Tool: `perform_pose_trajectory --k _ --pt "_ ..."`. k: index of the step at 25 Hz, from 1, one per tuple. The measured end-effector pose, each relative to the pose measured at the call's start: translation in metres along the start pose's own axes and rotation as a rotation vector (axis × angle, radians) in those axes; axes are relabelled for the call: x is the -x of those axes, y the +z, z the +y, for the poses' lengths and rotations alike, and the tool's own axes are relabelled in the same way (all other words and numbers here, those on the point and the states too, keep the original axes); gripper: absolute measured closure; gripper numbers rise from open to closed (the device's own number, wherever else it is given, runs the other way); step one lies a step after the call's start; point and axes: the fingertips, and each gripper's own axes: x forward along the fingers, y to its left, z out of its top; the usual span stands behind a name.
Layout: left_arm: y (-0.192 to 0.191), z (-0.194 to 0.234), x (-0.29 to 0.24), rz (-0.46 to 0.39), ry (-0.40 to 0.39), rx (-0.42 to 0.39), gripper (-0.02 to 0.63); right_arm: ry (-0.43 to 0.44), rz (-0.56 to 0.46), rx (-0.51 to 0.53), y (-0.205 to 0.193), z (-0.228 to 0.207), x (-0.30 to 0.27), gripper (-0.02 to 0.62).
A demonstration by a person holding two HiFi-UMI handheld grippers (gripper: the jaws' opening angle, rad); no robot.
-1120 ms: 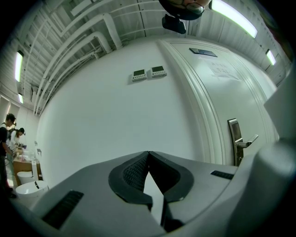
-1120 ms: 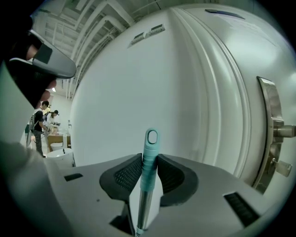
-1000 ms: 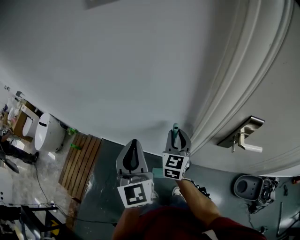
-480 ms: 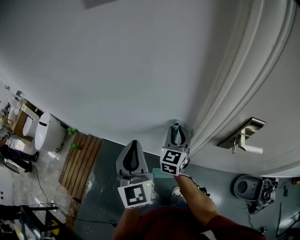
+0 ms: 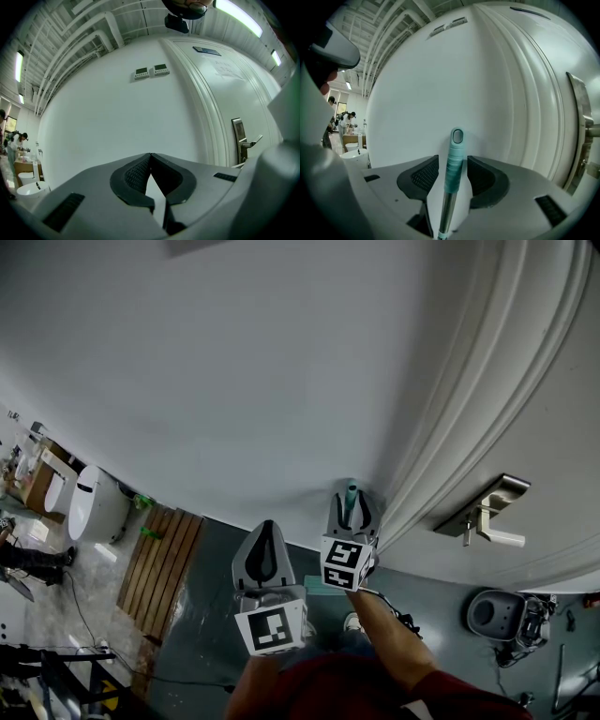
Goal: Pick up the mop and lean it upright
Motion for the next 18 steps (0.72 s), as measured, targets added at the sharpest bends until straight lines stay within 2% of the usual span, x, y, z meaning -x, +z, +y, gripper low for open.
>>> perform_pose_trajectory --k 10,18 --pt "0.001 0.0 0.003 -0.004 -0.002 0.004 0.592 -0.003 -0.002 -0.006 -0.004 -0.002 0.007 0.408" --pt "0.005 0.0 0.005 -0.012 -0.002 0.006 0.592 0.042 -0.02 -0.044 -0.001 0.002 0.04 0.408"
